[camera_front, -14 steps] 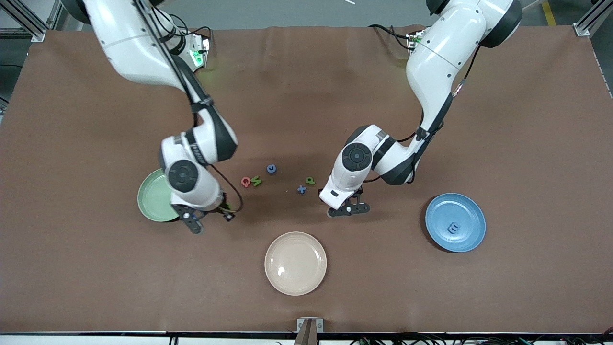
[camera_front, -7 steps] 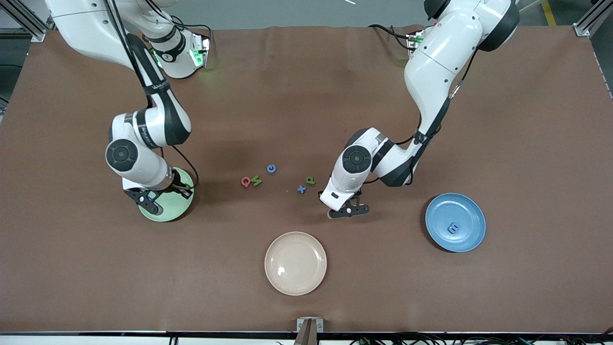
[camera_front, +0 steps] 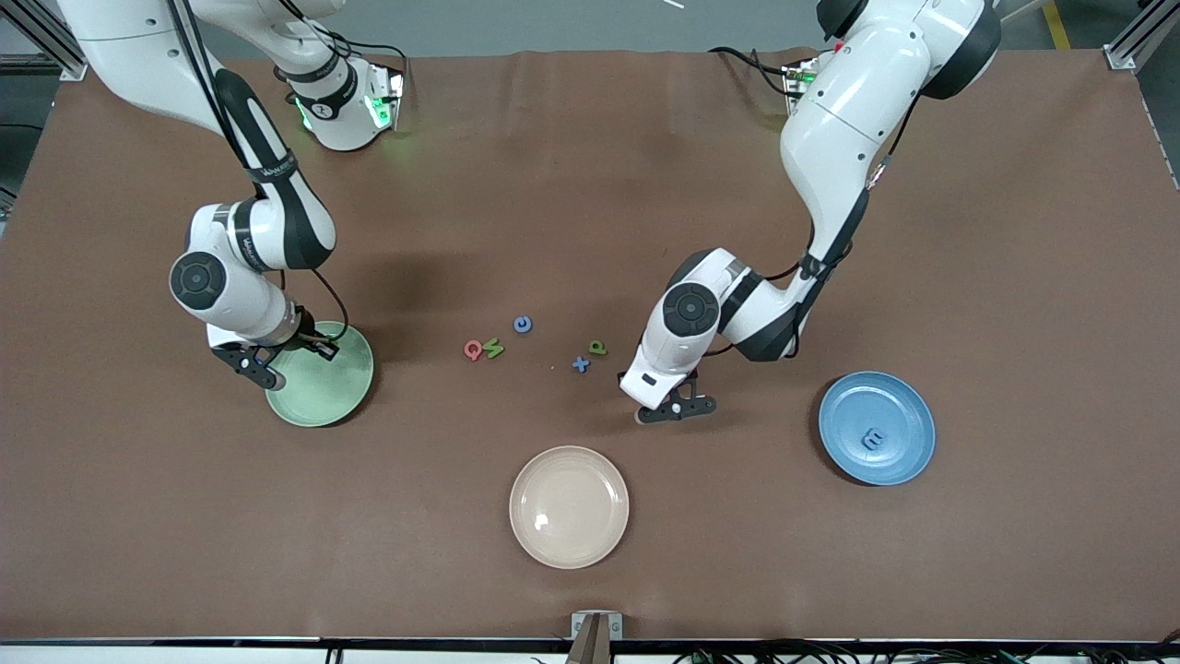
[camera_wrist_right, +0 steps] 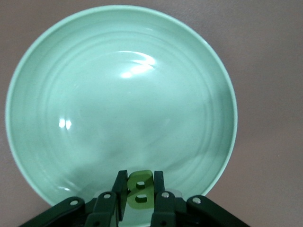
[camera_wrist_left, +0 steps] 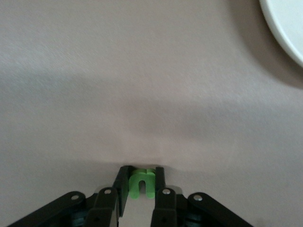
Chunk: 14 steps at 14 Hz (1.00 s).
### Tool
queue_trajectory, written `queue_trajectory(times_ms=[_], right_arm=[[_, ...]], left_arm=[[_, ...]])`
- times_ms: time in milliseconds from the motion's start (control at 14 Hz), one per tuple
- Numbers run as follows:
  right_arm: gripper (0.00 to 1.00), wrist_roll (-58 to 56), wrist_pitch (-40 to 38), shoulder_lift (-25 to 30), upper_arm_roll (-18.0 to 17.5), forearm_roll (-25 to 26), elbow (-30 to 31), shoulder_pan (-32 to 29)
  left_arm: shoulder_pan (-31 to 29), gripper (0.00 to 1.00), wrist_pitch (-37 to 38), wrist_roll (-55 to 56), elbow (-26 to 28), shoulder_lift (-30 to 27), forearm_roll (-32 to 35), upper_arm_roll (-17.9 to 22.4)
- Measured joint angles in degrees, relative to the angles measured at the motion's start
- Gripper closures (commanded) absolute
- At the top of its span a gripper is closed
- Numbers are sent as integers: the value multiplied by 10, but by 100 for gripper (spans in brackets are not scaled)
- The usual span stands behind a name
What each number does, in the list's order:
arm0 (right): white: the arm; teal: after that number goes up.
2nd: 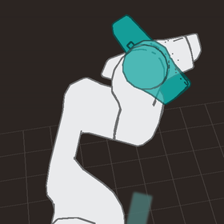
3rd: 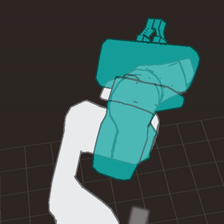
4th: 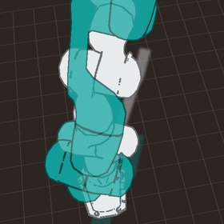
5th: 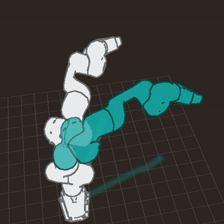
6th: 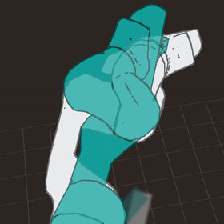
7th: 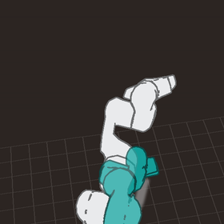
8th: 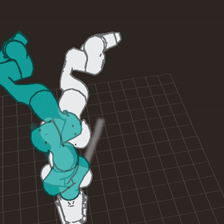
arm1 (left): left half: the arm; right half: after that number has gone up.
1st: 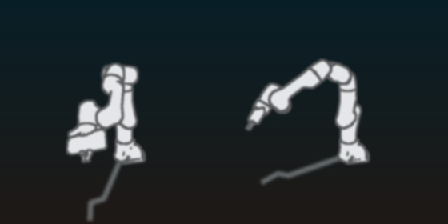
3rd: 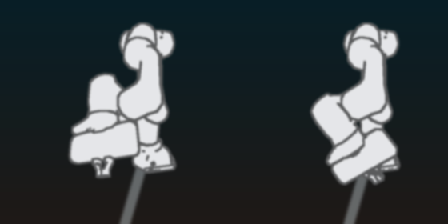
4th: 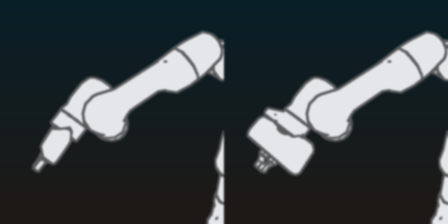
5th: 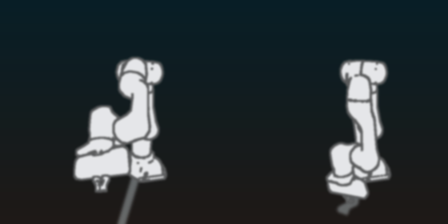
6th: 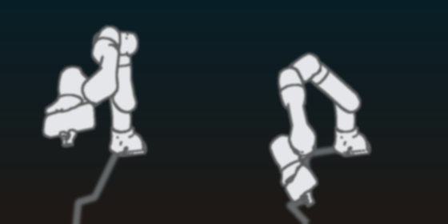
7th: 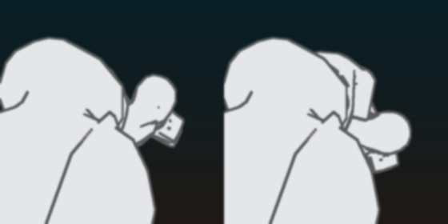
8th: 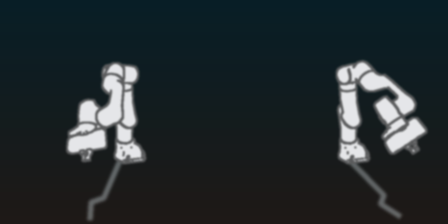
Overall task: Sort upper and lower case letters into plates
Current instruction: 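Place the n with the left gripper while the right gripper returns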
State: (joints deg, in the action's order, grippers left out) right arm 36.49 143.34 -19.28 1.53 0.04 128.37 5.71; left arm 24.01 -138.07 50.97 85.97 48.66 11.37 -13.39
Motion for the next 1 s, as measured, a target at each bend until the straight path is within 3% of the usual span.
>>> queue_trajectory(times_ms=[214,285,356,427,499,784,997], right_arm=[[96,0,17,-5,-2,0,6,-1],[91,0,24,-9,-2,0,7,-1],[75,0,28,-14,-2,0,8,-1],[43,-1,32,-18,-2,0,8,-1],[0,-3,35,-21,-2,0,8,-1],[0,-16,28,-21,-2,0,-9,-5],[0,6,-48,-17,-17,-31,-61,-1]], left_arm=[[-29,100,7,-6,-11,-13,2,6],[-45,100,17,-18,-14,-25,2,5],[-62,99,30,-32,-14,-40,2,4],[-79,99,48,-51,-11,-57,3,3],[-94,99,62,-77,-3,-74,3,3],[-166,98,100,-206,39,-123,3,3],[-226,91,105,-298,61,-126,3,4]])
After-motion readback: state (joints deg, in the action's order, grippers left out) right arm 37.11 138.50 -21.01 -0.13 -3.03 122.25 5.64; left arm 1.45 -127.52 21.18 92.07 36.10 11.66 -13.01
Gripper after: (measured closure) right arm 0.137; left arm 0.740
